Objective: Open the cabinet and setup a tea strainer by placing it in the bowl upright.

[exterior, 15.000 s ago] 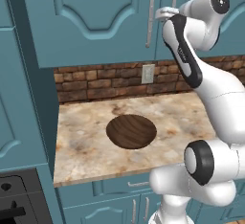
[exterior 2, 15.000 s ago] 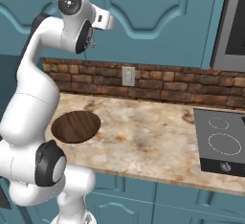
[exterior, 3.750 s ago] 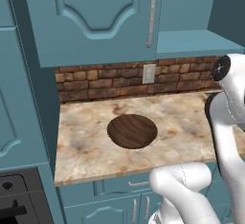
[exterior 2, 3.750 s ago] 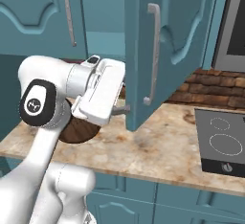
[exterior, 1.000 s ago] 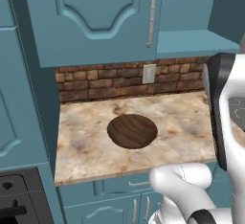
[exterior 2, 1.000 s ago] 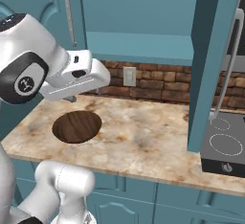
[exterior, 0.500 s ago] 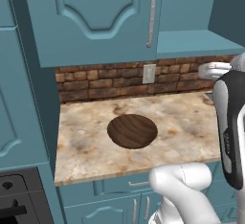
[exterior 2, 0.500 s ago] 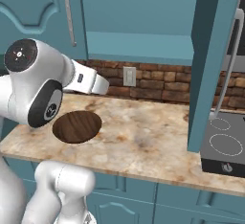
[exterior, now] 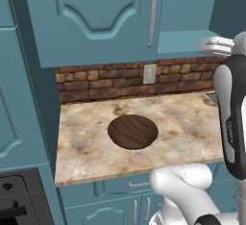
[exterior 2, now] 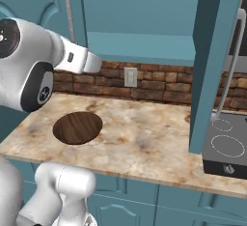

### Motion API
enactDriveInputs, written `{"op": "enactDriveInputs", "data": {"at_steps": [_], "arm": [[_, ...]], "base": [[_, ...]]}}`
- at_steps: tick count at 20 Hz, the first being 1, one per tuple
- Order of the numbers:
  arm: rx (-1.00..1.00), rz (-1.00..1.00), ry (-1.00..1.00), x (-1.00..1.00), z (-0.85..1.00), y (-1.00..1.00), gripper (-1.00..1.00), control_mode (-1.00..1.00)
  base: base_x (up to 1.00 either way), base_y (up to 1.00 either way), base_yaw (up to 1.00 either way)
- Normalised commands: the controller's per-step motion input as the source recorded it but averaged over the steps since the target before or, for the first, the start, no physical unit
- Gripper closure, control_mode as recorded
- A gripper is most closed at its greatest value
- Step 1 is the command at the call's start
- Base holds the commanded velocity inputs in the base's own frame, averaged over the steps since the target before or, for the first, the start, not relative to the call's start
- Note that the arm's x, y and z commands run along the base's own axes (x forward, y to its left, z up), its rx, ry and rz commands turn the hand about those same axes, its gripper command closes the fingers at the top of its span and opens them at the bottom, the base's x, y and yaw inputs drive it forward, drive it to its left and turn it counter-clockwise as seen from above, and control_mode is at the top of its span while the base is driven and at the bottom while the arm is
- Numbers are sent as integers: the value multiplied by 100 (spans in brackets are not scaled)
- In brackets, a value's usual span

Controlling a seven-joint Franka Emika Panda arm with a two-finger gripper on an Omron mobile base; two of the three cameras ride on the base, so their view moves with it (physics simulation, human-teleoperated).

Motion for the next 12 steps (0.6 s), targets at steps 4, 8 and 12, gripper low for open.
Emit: {"op": "enactDriveInputs", "data": {"at_steps": [4,8,12], "arm": [[0,1,4,0,35,8,-100,-100],[0,-3,8,13,2,36,-100,-100],[0,-4,-1,8,-2,48,-100,-100]], "base": [[0,0,0],[0,0,0],[0,0,0]]}}
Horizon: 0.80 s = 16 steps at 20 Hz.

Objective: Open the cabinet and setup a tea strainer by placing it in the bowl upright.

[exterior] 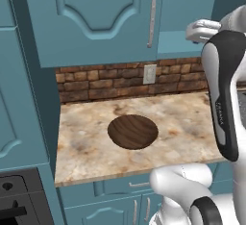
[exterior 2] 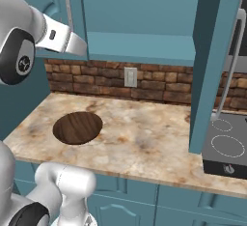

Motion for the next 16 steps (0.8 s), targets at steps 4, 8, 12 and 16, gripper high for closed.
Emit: {"op": "enactDriveInputs", "data": {"at_steps": [4,8,12,16], "arm": [[-1,-1,-16,14,-1,71,-100,-100],[-9,0,-34,28,0,59,-100,-100],[-6,5,-18,43,0,33,-100,-100],[-4,10,0,48,14,14,-100,-100]], "base": [[0,0,0],[0,0,0],[0,0,0],[0,0,0]]}}
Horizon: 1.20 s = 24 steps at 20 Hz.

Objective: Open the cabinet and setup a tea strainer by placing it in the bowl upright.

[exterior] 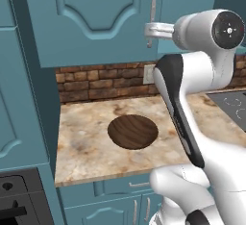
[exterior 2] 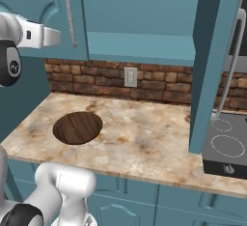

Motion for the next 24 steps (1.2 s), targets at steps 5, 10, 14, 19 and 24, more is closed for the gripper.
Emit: {"op": "enactDriveInputs", "data": {"at_steps": [5,10,14,19,24], "arm": [[-2,3,13,36,16,0,-100,-100],[-1,0,12,16,14,0,-100,-100],[-7,-1,6,0,3,0,-100,-100],[-3,-3,0,0,-1,-1,-100,-100],[0,-1,0,10,-1,-23,-100,-100]], "base": [[0,0,0],[0,0,0],[0,0,0],[0,0,0],[0,0,0]]}}
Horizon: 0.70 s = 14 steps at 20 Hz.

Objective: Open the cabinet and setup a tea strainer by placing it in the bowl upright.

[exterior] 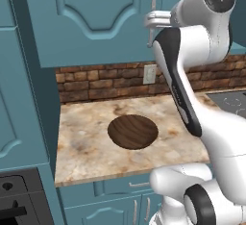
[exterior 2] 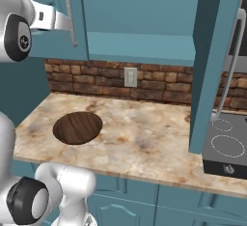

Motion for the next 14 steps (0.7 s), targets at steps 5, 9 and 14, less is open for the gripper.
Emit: {"op": "enactDriveInputs", "data": {"at_steps": [5,9,14], "arm": [[0,0,1,44,0,-14,-100,-100],[0,0,1,36,0,3,-100,-100],[0,0,0,39,0,12,-100,-100]], "base": [[0,0,0],[0,0,0],[0,0,0]]}}
